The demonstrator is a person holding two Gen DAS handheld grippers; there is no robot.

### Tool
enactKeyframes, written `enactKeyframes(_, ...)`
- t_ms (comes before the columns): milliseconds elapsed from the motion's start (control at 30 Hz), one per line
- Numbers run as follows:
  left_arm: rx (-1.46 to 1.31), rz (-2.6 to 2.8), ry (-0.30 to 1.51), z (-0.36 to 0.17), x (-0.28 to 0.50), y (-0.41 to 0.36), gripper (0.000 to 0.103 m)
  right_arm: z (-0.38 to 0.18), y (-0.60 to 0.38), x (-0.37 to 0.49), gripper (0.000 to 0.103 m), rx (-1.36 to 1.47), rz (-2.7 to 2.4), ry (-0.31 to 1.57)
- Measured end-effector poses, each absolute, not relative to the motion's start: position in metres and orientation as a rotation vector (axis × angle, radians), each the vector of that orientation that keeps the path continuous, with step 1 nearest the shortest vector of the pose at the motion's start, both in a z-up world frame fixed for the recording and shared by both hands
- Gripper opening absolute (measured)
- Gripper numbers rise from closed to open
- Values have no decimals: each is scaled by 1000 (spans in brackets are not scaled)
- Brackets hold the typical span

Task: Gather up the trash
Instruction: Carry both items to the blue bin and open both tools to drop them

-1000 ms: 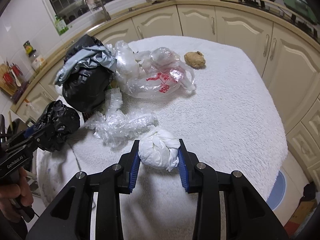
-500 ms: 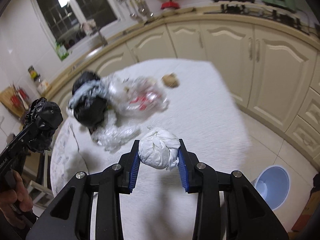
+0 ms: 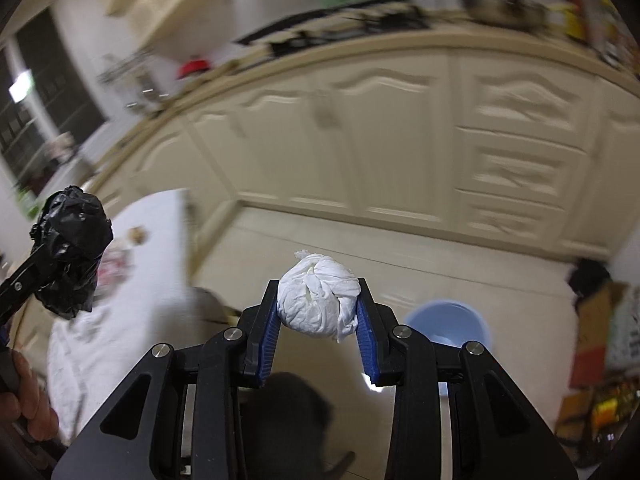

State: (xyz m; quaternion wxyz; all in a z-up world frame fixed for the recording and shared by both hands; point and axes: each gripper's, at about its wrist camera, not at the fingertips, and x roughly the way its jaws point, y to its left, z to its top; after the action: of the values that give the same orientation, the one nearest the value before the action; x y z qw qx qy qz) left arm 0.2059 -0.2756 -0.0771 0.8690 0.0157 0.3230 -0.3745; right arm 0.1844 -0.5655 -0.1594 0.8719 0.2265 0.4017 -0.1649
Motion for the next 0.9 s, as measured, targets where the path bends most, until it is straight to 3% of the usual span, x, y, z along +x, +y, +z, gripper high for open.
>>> enactKeyframes(333,129,-926,931,-170,227,-396,57,-235,-664,164,35,616,-490,937)
enactKeyframes(567,225,-946,1097,-239,287,-460,58,-284,-701,164,38,695,-527,994)
enactKeyframes(700,276,-924,1173,-271,325,-534,63,-304,-717,160,41,745,-572,1012)
enactKeyframes(800,307,-896,1189,-279,336,-555,79,-306,-721,156,61,770,-591,997)
enactKeyframes(833,313,-890,1173,-275,337,-557,82,-304,-721,154,73,776,-599,984)
enactKeyframes(900,326,-870,1144,-271,338,-564,89,-302,-721,153,78,774,-609,975)
